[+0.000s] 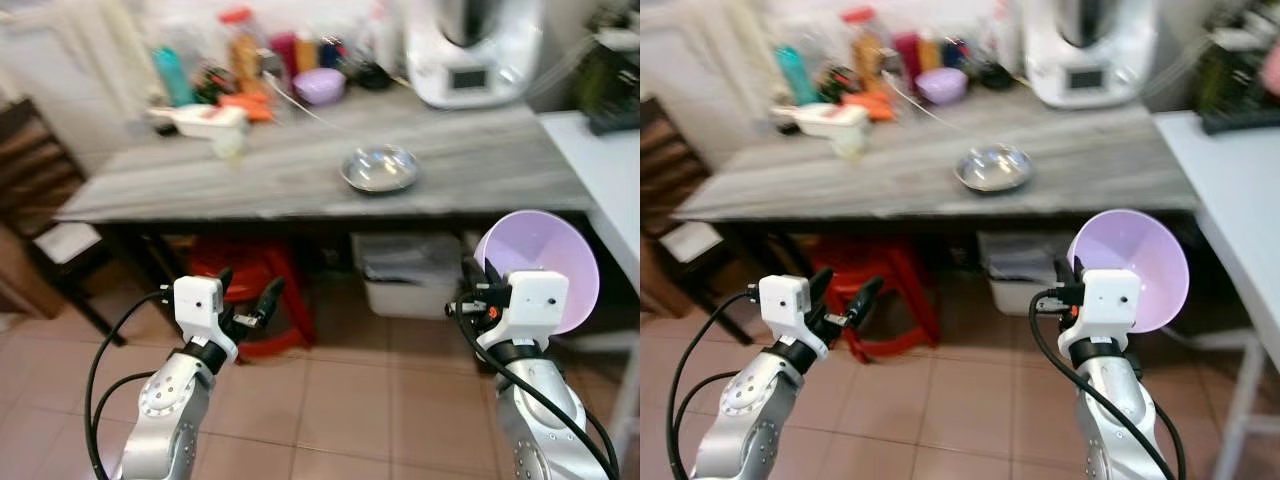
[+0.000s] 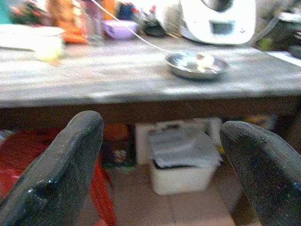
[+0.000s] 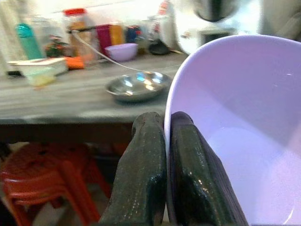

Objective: Setting the table

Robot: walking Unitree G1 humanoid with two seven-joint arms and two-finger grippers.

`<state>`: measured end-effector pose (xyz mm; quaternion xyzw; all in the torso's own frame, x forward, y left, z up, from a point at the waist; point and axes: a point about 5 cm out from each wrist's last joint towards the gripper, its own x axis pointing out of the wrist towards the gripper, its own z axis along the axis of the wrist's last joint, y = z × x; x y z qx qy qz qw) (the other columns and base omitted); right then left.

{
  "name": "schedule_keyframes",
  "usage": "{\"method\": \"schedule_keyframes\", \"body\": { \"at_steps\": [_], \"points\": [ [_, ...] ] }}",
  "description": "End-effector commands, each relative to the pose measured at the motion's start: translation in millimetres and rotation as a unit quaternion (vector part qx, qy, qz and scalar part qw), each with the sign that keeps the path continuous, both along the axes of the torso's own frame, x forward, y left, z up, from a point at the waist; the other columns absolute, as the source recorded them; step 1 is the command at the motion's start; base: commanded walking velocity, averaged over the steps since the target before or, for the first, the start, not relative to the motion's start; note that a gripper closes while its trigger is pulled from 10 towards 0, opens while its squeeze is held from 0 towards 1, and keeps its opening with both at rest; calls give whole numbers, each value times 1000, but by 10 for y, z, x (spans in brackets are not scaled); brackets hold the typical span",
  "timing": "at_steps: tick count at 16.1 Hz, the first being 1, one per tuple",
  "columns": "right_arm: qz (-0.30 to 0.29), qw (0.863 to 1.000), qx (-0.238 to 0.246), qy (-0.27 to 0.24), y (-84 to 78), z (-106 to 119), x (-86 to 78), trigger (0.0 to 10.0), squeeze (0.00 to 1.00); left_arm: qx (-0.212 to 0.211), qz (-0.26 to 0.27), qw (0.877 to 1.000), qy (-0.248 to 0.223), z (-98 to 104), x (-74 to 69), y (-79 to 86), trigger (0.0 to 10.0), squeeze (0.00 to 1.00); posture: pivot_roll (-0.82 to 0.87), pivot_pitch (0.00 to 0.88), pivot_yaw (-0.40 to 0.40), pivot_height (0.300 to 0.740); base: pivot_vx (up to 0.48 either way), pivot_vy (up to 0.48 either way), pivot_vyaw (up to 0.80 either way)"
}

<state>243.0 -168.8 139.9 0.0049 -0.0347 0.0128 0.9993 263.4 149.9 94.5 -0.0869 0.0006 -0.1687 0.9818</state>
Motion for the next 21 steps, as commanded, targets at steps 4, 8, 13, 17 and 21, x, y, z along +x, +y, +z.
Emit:
{"method": "schedule_keyframes", "body": {
  "at_steps": [4,8,13,17,21],
  "points": [
    [14,1000,6,-12,103,76,42,10000,0,8,2,1000,0,24,-5,55,10000,0,-96,0,129,740,391,0,0],
    [9,1000,4,-20,84,126,106,10000,0,5,-9,1000,-4,51,19,-2,10000,0,-97,0,128,740,396,0,0],
    [8,1000,0,-29,76,170,151,10000,0,2,-16,1000,-7,69,36,-48,10000,0,-99,0,128,740,411,0,235],
    [7,1000,1,-30,75,184,168,10000,0,-2,-25,1000,-6,73,38,-82,10000,0,-102,0,128,740,416,0,0],
    [8,999,-3,-33,72,212,201,10000,0,-7,-34,999,-4,71,29,-112,10000,0,-104,0,126,740,416,0,0]
  ]
}}
